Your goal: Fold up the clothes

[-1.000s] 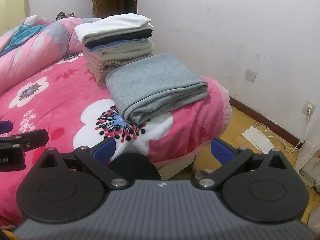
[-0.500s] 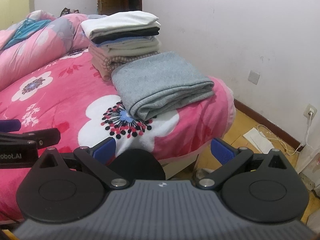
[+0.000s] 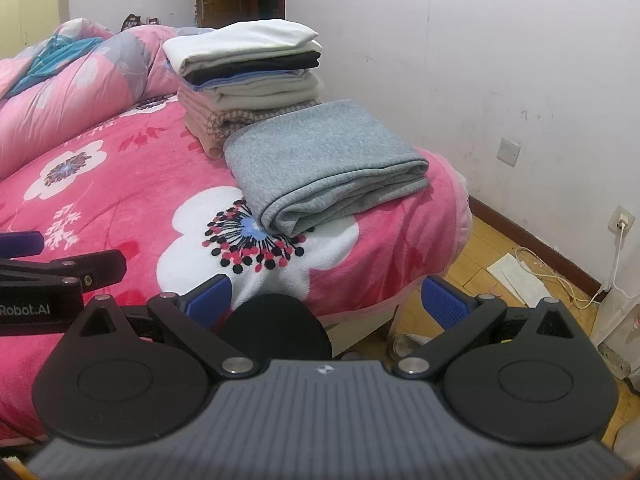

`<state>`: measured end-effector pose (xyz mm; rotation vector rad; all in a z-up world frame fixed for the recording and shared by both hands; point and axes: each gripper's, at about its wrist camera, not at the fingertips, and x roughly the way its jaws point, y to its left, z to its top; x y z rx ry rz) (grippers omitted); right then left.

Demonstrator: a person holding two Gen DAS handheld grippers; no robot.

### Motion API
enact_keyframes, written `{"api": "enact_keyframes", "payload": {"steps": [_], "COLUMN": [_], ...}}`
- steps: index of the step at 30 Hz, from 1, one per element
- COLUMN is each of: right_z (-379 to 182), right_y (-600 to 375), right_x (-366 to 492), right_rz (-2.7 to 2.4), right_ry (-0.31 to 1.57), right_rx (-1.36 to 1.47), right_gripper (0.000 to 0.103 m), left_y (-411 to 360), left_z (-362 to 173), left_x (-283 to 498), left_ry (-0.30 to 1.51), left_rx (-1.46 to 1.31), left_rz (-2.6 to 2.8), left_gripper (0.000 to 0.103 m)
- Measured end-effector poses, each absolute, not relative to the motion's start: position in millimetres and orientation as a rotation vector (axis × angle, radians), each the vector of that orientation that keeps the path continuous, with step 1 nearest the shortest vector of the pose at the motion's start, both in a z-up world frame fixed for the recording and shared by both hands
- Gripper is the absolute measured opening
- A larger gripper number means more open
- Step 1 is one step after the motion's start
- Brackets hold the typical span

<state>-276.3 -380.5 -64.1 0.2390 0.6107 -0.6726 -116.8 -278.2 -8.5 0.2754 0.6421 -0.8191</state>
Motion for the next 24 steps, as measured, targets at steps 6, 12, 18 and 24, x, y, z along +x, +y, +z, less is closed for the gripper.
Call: {"api": "enact_keyframes", "payload": {"steps": [6,12,18,24], "right_z": [-63.6,-63.4,-63.7,-62.2], "right_y": [-380.1,-379.7,-377.9,-378.0], "right_x": [-275.2,-273.0,-272.1,-272.1], "right_rz": [-0.677,-0.677,-0.678,-0.688], "right_ry": [0.617,0.623,0.628,0.627], "right_rx": [0.235,0.232,0.228,0.224], "right_gripper": [0.102,0.102,0.102,0.102], "left_y": [-278.7,-278.2,-278.4,-278.8], "left_z": [-8.8,-9.5,-10.0,-9.3], "left_x": [-114.6,-113.6,-112.6,-112.9], "left_ry": [0.654,0.663,0.675,0.681], "left_rx": [0.268,0.262,0.255,0.248], "left_rz": [-0.825,-0.838,-0.850,-0.858], "left_gripper": [0.103,0.103,0.103,0.103]}}
